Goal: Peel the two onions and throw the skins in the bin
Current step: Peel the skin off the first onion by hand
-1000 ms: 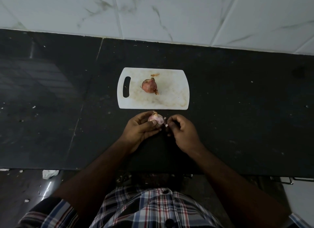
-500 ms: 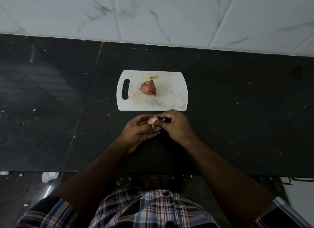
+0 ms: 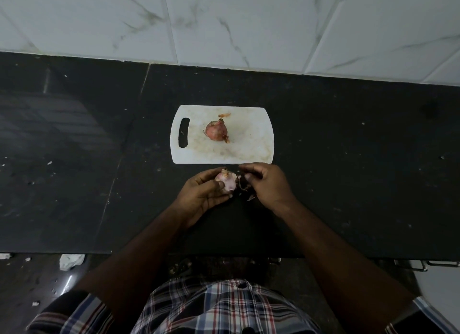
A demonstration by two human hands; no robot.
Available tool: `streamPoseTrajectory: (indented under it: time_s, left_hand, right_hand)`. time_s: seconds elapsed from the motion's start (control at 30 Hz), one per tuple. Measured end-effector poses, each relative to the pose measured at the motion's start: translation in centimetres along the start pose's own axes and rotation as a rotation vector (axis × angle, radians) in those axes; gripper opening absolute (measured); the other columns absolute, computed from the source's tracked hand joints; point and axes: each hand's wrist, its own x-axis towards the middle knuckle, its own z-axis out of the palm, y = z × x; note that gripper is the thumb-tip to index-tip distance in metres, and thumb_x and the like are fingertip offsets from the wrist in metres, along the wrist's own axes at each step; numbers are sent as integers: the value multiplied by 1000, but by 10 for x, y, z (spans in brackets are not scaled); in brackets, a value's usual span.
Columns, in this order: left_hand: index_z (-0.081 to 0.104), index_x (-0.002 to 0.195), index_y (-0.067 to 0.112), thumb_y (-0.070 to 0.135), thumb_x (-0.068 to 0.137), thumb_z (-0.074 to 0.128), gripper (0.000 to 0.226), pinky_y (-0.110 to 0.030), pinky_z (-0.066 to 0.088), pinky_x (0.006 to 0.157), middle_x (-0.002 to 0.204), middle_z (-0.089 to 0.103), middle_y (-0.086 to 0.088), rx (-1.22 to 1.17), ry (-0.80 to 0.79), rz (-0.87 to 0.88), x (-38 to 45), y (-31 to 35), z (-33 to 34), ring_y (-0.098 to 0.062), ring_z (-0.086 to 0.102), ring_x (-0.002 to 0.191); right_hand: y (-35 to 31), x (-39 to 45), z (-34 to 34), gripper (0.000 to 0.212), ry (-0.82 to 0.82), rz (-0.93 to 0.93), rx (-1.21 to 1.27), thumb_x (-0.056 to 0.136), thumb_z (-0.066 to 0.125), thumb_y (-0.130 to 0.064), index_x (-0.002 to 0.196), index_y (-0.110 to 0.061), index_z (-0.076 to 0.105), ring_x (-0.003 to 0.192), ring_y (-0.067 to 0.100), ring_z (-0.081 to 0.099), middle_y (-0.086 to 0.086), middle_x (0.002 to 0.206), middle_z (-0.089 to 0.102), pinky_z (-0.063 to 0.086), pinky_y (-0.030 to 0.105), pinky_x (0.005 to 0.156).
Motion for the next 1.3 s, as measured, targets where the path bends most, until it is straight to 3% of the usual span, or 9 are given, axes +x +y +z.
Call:
streamPoseTrajectory:
  time_s: [0.07, 0.13, 0.3, 0.5, 0.63, 0.77, 0.9, 1.1, 1.3]
  left_hand:
    - [58, 131, 5, -8, 94, 53, 39, -35, 61, 79, 123, 68, -18, -3, -4, 11, 0, 0, 0, -32, 72, 100]
    - [58, 130, 6, -8, 91, 58, 42, -36, 60, 81, 123, 69, -16, -4, -16, 19, 0, -1, -1, -34, 71, 103]
    - [60, 126, 7, -11, 88, 60, 42, -37, 61, 79, 119, 72, -9, -1, -13, 28, -1, 0, 1, -33, 72, 102]
    - [61, 124, 7, -10, 93, 54, 36, -35, 61, 77, 120, 70, -14, 10, 35, 36, -4, 3, 6, -30, 73, 96]
    - [60, 127, 7, -7, 96, 51, 35, -35, 60, 77, 121, 69, -18, -40, 51, 32, -8, 5, 11, -30, 73, 95]
    - [60, 126, 7, -5, 96, 52, 33, -37, 61, 79, 114, 71, -19, -137, 70, 31, -12, 12, 20, -34, 70, 96]
    - [61, 121, 5, -6, 95, 52, 29, -36, 62, 74, 103, 74, -19, -210, 86, 40, -16, 19, 27, -31, 75, 84]
    - [62, 123, 7, -2, 95, 57, 30, -37, 62, 79, 108, 72, -21, -195, 141, 53, -17, 21, 30, -30, 75, 87]
    - [63, 122, 7, -1, 94, 60, 30, -37, 62, 76, 111, 72, -22, -203, 185, 80, -15, 24, 27, -30, 74, 91]
  right_hand:
    - [-2, -3, 1, 31, -65, 48, 50, 92, 69, -21, 123, -16, 69, 100, 7, 68, -4, 112, 73, 57, 28, 91]
    - [-4, -7, 6, 28, -51, 43, 42, 88, 74, -28, 114, -17, 73, 90, 6, 69, -6, 102, 74, 58, 25, 80]
    - [-3, -8, 18, 7, 117, 3, -99, 91, 69, -17, 96, -12, 72, 82, 8, 64, -3, 92, 70, 48, 16, 69]
    - [-7, -12, 17, 8, 111, 152, 45, 98, 58, -17, 96, -13, 65, 77, 20, 69, 4, 93, 70, 55, 27, 57]
    - [-9, -17, 21, 11, 113, 229, 176, 100, 54, -19, 94, -16, 63, 80, 25, 70, 7, 93, 70, 62, 41, 67]
    - [-20, -19, 17, 12, 105, 167, 139, 102, 51, -19, 95, -16, 60, 74, 19, 67, 6, 90, 69, 52, 26, 55]
    - [-29, -21, 9, 10, 84, 46, 116, 101, 52, -12, 98, -10, 60, 66, 8, 59, -1, 82, 63, 45, 12, 50]
    - [-25, -23, 1, 11, 8, -57, 91, 99, 56, -11, 91, -16, 61, 69, 21, 64, 5, 81, 67, 59, 42, 66]
    - [-23, -28, -2, 16, -57, -83, 138, 98, 57, -7, 87, -18, 63, 70, 20, 64, 0, 77, 66, 59, 42, 66]
